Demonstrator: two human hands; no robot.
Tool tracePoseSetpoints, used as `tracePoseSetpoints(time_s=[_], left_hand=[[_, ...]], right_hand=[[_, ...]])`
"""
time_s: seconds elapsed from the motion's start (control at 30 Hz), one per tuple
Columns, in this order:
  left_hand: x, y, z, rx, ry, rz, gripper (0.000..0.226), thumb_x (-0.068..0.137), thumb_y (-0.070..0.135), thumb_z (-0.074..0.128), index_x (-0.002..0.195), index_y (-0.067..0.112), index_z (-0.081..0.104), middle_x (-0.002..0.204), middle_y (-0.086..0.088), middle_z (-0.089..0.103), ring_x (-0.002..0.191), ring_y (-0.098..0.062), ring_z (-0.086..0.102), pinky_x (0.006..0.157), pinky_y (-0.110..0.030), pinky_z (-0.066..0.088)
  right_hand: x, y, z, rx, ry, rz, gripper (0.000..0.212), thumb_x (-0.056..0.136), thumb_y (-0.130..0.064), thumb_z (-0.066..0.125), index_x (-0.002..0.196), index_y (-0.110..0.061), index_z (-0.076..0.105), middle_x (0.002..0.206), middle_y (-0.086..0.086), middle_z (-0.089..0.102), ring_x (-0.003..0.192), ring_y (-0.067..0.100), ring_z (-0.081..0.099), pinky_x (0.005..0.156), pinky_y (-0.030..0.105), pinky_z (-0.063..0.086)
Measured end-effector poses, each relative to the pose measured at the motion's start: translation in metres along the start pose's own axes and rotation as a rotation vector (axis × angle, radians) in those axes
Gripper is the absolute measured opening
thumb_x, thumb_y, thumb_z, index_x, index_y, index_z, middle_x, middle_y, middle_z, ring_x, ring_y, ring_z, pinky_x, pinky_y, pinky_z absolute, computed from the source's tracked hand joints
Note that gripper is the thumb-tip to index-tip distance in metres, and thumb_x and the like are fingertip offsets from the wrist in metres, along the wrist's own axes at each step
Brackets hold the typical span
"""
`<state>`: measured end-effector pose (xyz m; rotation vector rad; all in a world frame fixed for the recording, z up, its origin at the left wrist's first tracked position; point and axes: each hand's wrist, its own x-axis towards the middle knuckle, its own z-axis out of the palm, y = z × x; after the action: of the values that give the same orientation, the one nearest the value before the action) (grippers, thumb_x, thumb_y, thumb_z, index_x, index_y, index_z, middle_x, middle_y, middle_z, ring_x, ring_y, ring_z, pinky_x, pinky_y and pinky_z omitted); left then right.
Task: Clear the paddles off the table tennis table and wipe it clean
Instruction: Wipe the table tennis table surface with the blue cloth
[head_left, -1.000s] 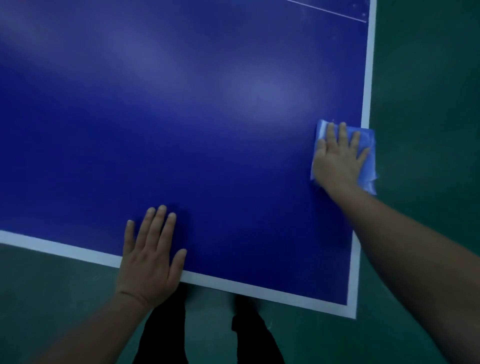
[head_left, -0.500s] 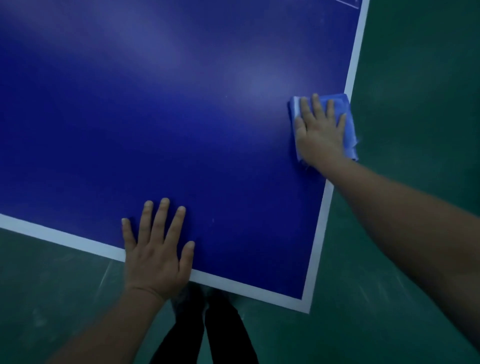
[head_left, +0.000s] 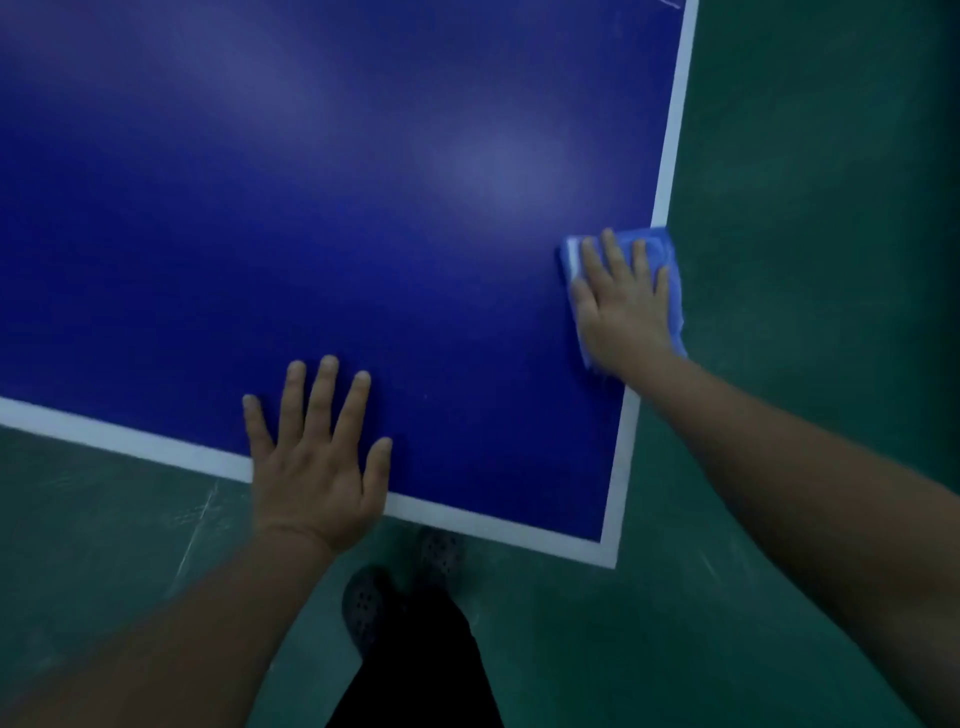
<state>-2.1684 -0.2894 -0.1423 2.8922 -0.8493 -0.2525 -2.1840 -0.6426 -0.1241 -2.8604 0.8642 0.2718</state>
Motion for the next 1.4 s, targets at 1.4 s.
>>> tracePoseSetpoints(time_s=[1.4], left_hand=[[-0.038, -0.046, 0.005, -0.095, 0.062, 0.041, 0.075, 0.098, 0.049, 0.022, 0.157, 0.004, 0.011, 0.166, -0.016, -0.001, 0.153, -0.032, -0.008, 0.122, -0.05, -0.009]], right_hand=[[-0.195, -0.004, 0.034, -0.184, -0.176, -0.514, 0.052, 0.105, -0.052, 0.011, 0.155, -0.037, 0.011, 0.165, -0.008, 0.01, 0.154, 0.025, -0.003, 0.122, 0.053, -0.003]])
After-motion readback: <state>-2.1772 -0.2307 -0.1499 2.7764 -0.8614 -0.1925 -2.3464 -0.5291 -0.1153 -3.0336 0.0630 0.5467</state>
